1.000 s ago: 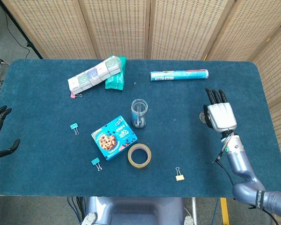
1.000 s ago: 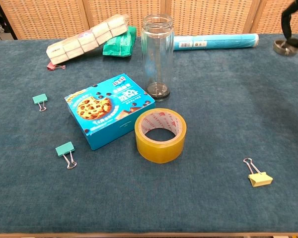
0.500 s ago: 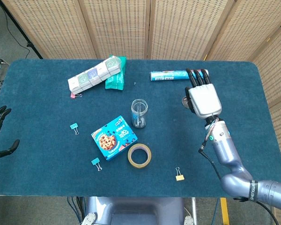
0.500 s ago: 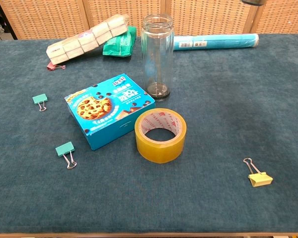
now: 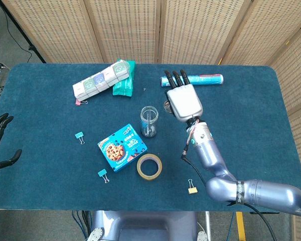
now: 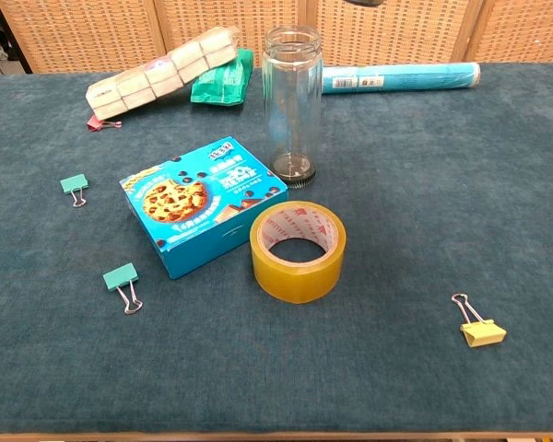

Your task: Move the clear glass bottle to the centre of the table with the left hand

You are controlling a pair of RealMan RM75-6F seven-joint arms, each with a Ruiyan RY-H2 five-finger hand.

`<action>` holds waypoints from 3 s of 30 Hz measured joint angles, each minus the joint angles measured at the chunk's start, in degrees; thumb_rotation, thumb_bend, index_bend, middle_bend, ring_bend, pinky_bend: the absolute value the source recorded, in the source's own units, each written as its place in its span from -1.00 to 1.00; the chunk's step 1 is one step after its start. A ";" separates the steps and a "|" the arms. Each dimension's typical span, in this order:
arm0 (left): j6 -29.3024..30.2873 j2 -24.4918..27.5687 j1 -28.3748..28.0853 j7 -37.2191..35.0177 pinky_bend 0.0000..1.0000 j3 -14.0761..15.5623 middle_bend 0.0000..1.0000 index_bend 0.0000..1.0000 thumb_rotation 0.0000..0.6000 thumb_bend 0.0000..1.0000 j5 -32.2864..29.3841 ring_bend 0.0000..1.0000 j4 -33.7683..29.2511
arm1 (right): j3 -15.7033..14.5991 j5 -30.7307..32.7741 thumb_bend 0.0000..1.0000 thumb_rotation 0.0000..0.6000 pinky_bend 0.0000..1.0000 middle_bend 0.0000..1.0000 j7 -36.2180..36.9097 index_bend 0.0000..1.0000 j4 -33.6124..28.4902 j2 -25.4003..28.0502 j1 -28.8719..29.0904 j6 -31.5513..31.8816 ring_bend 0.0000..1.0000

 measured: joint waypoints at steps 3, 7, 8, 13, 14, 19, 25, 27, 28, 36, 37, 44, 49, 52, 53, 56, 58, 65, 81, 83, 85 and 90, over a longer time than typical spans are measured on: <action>0.04 0.10 0.03 -0.39 -1.00 0.05 -1.00 -1.00 1.00 -0.32 0.23 -1.00 0.10 | 0.08 1.81 -0.02 1.00 -1.00 -0.93 -1.65 0.27 0.54 -1.98 2.82 0.72 -1.00; 0.11 0.25 0.10 -1.06 -1.00 0.15 -1.00 -1.00 1.00 -0.32 0.55 -1.00 0.32 | -0.09 2.80 -0.02 1.00 -1.00 -0.92 -3.07 0.27 1.09 -3.77 5.23 1.56 -1.00; 0.11 0.30 0.12 -1.34 -1.00 0.17 -1.00 -1.00 1.00 -0.32 0.62 -1.00 0.41 | -0.26 3.00 -0.02 1.00 -1.00 -0.92 -3.51 0.27 1.34 -4.33 5.96 1.83 -1.00; 0.31 0.60 0.29 -2.75 -1.00 0.24 -1.00 -1.00 1.00 -0.32 0.94 -1.00 0.79 | -1.47 2.81 -0.02 1.00 -1.00 -0.90 -4.56 0.27 2.33 -6.09 7.85 3.17 -1.00; 0.48 0.68 0.40 -3.05 -1.00 0.31 -1.00 -1.00 1.00 -0.32 1.16 -1.00 0.88 | -1.93 2.56 -0.02 1.00 -1.00 -0.90 -4.73 0.27 2.61 -6.30 8.03 3.38 -1.00; 0.72 0.87 0.58 -3.91 -1.00 0.49 -1.00 -1.00 1.00 -0.32 1.66 -1.00 1.17 | -3.11 2.79 -0.02 1.00 -1.00 -0.90 -4.61 0.27 3.96 -6.89 8.33 3.91 -1.00; 0.63 0.90 0.51 -3.70 -1.00 0.58 -1.00 -1.00 1.00 -0.32 1.79 -1.00 1.10 | -3.88 2.15 -0.02 1.00 -1.00 -0.90 -3.64 0.27 4.12 -7.20 8.41 4.33 -1.00; 0.64 0.90 0.51 -3.57 -1.00 0.62 -1.00 -1.00 1.00 -0.32 1.84 -1.00 0.99 | -4.01 1.93 -0.02 1.00 -1.00 -0.90 -3.44 0.27 4.30 -7.44 8.61 4.42 -1.00; 0.59 0.90 0.48 -3.56 -1.00 0.62 -1.00 -1.00 1.00 -0.32 1.83 -1.00 0.98 | -4.05 1.89 -0.02 1.00 -1.00 -0.90 -3.41 0.27 4.33 -7.52 8.67 4.42 -1.00; 0.47 0.99 0.45 -3.87 -1.00 0.64 -1.00 -1.00 1.00 -0.32 1.70 -1.00 1.04 | -5.21 1.56 -0.02 1.00 -1.00 -0.90 -3.39 0.27 5.54 -8.80 9.21 4.43 -1.00; 0.48 1.01 0.46 -3.97 -1.00 0.63 -1.00 -1.00 1.00 -0.32 1.68 -1.00 1.07 | -5.28 1.59 -0.02 1.00 -1.00 -0.90 -3.41 0.27 5.67 -8.91 9.23 4.50 -1.00; 0.47 1.10 0.46 -4.30 -1.00 0.67 -1.00 -1.00 1.00 -0.32 1.80 -1.00 1.18 | -5.27 1.61 -0.02 1.00 -1.00 -0.90 -3.43 0.27 5.95 -9.45 9.65 4.74 -1.00; 0.29 1.17 0.34 -4.45 -1.00 0.67 -1.00 -1.00 1.00 -0.32 1.80 -1.00 1.20 | -5.38 1.81 -0.02 1.00 -1.00 -0.89 -3.65 0.27 6.42 -10.01 10.05 4.60 -1.00; 0.32 1.23 0.39 -4.71 -1.00 0.69 -1.00 -1.00 1.00 -0.32 1.79 -1.00 1.25 | -5.55 2.05 -0.02 1.00 -1.00 -0.89 -3.79 0.27 6.69 -10.29 10.22 4.37 -1.00; 0.35 1.26 0.42 -4.83 -1.00 0.70 -1.00 -1.00 1.00 -0.32 1.78 -1.00 1.29 | -5.59 2.10 -0.02 1.00 -1.00 -0.90 -3.77 0.27 6.83 -10.40 10.28 4.26 -1.00; 0.37 1.32 0.44 -5.21 -1.00 0.70 -1.00 -1.00 1.00 -0.32 1.83 -1.00 1.42 | -5.72 2.06 -0.02 1.00 -1.00 -0.90 -3.55 0.27 7.20 -10.69 10.35 4.11 -1.00; 0.28 1.35 0.39 -5.40 -1.00 0.70 -1.00 -1.00 1.00 -0.32 1.83 -1.00 1.54 | -5.85 2.00 -0.02 1.00 -1.00 -0.90 -3.53 0.26 7.42 -10.79 10.37 4.04 -1.00; 0.18 1.46 0.36 -5.92 -1.00 0.76 -1.00 -1.00 1.00 -0.32 1.94 -1.00 1.73 | -6.31 1.43 -0.02 1.00 -1.00 -0.89 -3.03 0.26 8.11 -10.93 10.14 3.92 -1.00; -0.04 1.53 0.20 -5.95 -1.00 0.77 -1.00 -1.00 1.00 -0.32 1.88 -1.00 1.62 | -6.64 0.32 0.01 1.00 -1.00 -0.92 -2.56 -0.35 7.28 -10.15 9.55 3.87 -1.00; -0.06 1.57 0.19 -6.07 -1.00 0.79 -1.00 -1.00 1.00 -0.32 1.94 -1.00 1.68 | -6.66 0.33 0.02 1.00 -1.00 -0.92 -2.58 -0.40 7.12 -10.04 9.50 3.87 -1.00; -0.06 1.59 0.18 -6.14 -1.00 0.79 -1.00 -1.00 1.00 -0.32 1.95 -1.00 1.70 | -6.67 0.34 0.02 1.00 -1.00 -0.92 -2.60 -0.42 6.98 -9.97 9.47 3.89 -1.00; -0.02 1.64 0.20 -6.32 -1.00 0.83 -1.00 -1.00 1.00 -0.32 2.04 -1.00 1.75 | -6.64 0.17 0.03 1.00 -1.00 -0.92 -2.77 -0.41 6.36 -9.61 9.43 4.18 -1.00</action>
